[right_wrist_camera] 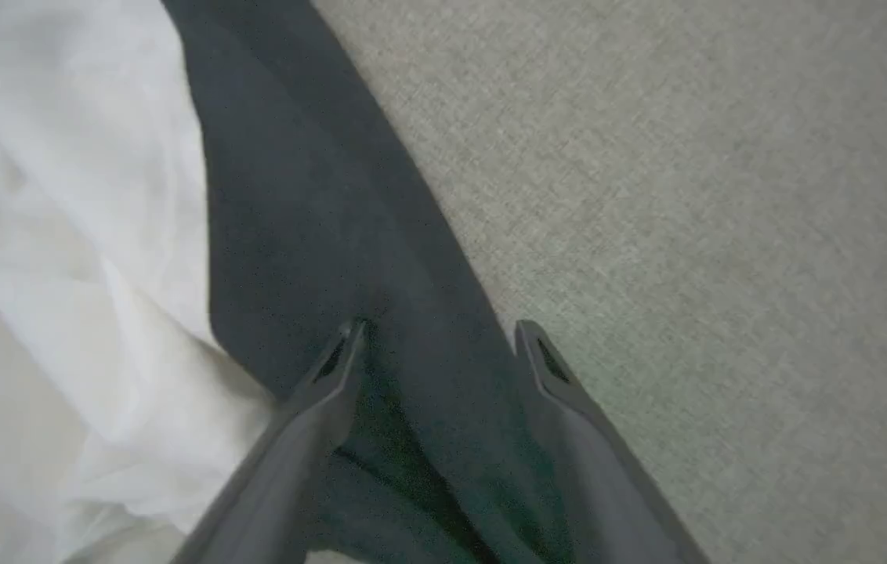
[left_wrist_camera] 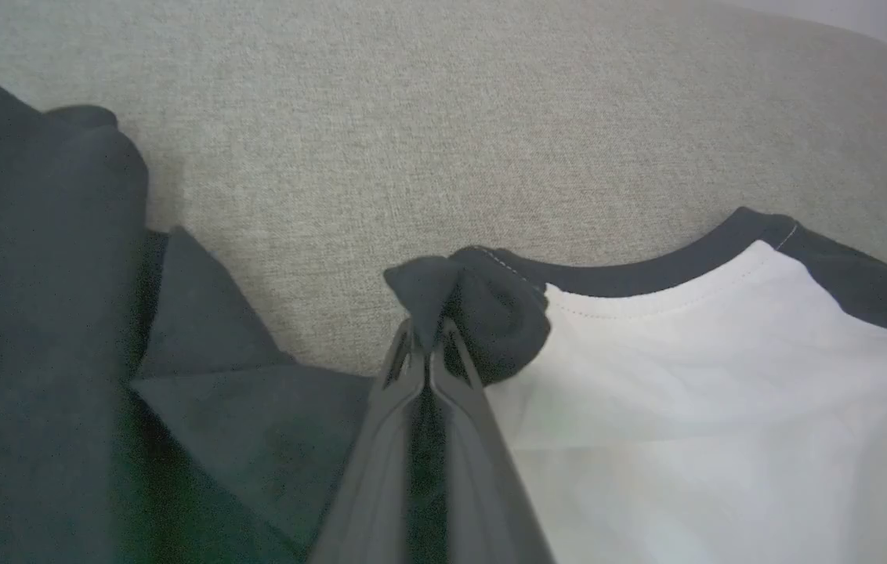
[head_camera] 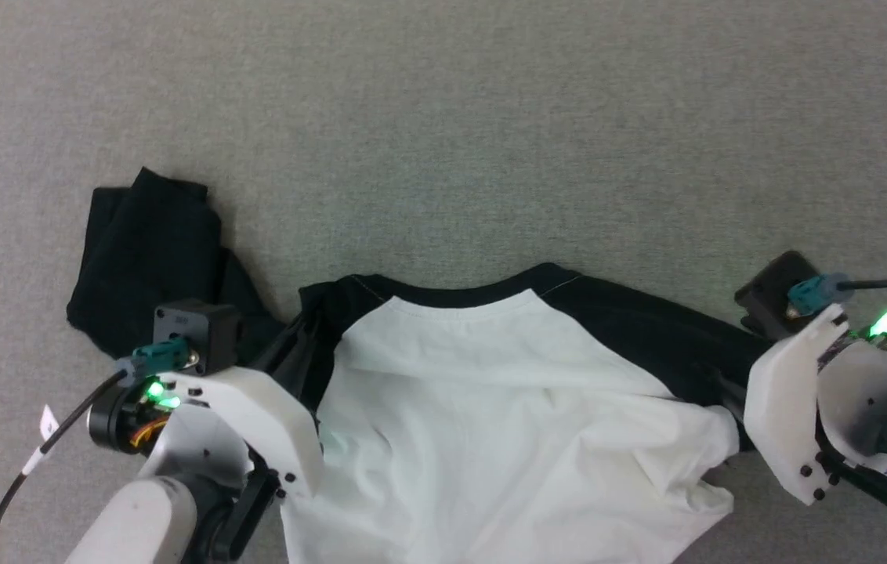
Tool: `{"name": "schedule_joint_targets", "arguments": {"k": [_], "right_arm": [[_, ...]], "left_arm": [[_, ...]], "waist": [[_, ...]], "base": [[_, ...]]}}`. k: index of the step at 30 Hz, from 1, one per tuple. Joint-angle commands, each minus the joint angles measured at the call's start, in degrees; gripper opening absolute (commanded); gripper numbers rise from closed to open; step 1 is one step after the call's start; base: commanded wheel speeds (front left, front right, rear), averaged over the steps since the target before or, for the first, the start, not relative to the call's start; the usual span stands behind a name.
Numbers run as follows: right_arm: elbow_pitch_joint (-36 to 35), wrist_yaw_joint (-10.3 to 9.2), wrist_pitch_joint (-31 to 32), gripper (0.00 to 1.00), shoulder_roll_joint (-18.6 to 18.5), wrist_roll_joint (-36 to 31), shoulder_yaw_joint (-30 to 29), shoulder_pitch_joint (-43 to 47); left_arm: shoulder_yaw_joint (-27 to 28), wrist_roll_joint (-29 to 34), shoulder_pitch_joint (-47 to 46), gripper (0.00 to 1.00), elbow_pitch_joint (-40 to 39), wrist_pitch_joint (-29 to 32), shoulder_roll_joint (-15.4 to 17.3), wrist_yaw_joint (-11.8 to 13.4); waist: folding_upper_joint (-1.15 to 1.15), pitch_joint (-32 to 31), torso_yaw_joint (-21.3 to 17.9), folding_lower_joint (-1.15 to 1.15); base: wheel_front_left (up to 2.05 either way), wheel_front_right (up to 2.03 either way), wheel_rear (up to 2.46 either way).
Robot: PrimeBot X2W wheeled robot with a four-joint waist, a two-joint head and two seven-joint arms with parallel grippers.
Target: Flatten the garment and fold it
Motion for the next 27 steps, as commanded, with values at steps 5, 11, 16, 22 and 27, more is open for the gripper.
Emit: {"name": "schedule_joint_targets", "arguments": {"k": [5,11,16,22,27], "right_arm": [[3.2,-0.05,-1.2,1.0,-3.2,1.7,7.1,-4.0],[7.7,-0.05,-4.0,0.0,-2.6,1.9,8.4,-5.5],[9.3,-0.05,-9.4,0.0,0.1,0.2,5.1,-5.5],[8.4,-0.05,-19.0,0.0,5.5,-3.6,-4.2,-3.8],[4.6,-0.05,-23.3,0.0,10.1,-6.8,-11.1,-2.5]], "left_arm": [[-1.1,0.2,-3.0,0.0,1.3,-0.2,-1.0,-1.1],[-1.5,0.1,-4.2,0.0,2.8,-0.6,-1.6,-1.4],[-0.7,-1.0,-3.4,0.0,4.1,-1.8,-2.0,-1.2],[2.5,-2.3,-2.1,0.0,2.9,-6.0,-3.0,0.2],[4.4,-2.0,-3.4,0.0,-0.1,-9.0,-3.2,0.5]], "waist": [[0.0,2.9,3.2,-0.01],[0.0,2.8,3.5,-0.01],[0.0,-0.3,2.4,-0.01],[0.0,-7.0,0.2,-0.01],[0.0,-12.6,-1.5,-0.01]], "base": [[0.0,0.0,0.0],[0.0,0.0,0.0],[0.0,0.0,0.0],[0.0,0.0,0.0],[0.0,0.0,0.0]]}}
